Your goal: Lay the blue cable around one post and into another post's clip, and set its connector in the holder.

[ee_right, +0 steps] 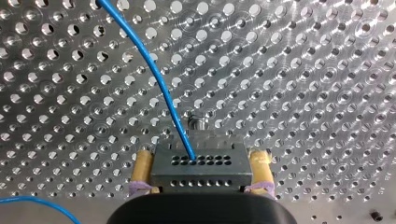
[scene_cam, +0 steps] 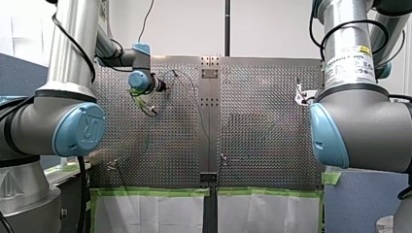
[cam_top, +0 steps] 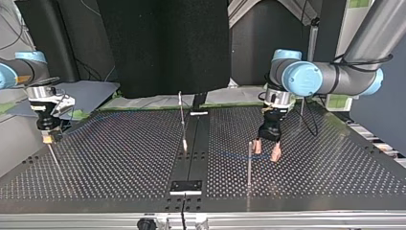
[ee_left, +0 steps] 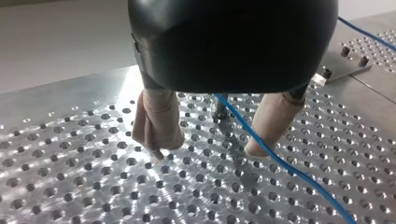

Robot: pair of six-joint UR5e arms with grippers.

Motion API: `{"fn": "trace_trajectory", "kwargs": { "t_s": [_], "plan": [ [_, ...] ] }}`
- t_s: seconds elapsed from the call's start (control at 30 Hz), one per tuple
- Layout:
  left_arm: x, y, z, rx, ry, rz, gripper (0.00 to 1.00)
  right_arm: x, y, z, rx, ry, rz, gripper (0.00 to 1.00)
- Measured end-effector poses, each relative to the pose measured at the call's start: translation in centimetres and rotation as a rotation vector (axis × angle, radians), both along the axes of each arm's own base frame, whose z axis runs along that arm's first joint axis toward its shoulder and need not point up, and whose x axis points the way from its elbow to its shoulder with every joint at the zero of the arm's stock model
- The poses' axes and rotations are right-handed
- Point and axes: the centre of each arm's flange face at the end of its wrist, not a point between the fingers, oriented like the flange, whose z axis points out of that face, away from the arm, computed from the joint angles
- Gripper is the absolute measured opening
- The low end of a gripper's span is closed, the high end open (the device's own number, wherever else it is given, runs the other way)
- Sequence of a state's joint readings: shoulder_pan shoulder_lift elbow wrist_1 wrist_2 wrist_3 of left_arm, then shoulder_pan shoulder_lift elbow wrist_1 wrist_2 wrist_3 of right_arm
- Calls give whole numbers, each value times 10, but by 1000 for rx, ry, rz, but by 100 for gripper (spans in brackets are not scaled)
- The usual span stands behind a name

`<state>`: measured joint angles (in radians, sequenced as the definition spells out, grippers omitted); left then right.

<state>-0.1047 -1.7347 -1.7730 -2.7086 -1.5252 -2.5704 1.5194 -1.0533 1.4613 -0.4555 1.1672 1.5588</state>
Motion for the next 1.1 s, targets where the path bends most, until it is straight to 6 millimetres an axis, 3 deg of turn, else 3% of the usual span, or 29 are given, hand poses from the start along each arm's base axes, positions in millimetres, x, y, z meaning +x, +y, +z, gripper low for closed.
{"fn": "trace_trajectory", "kwargs": {
  "t_s": [0.33, 1.1],
  "plan": [
    [-16, 1, 20, 4, -20, 10, 100, -1, 0, 0, -2, 0, -2, 79],
    [-80, 13, 59, 136, -31, 70, 100, 0, 0, 0, 4, 0, -2, 79]
  ]
}}
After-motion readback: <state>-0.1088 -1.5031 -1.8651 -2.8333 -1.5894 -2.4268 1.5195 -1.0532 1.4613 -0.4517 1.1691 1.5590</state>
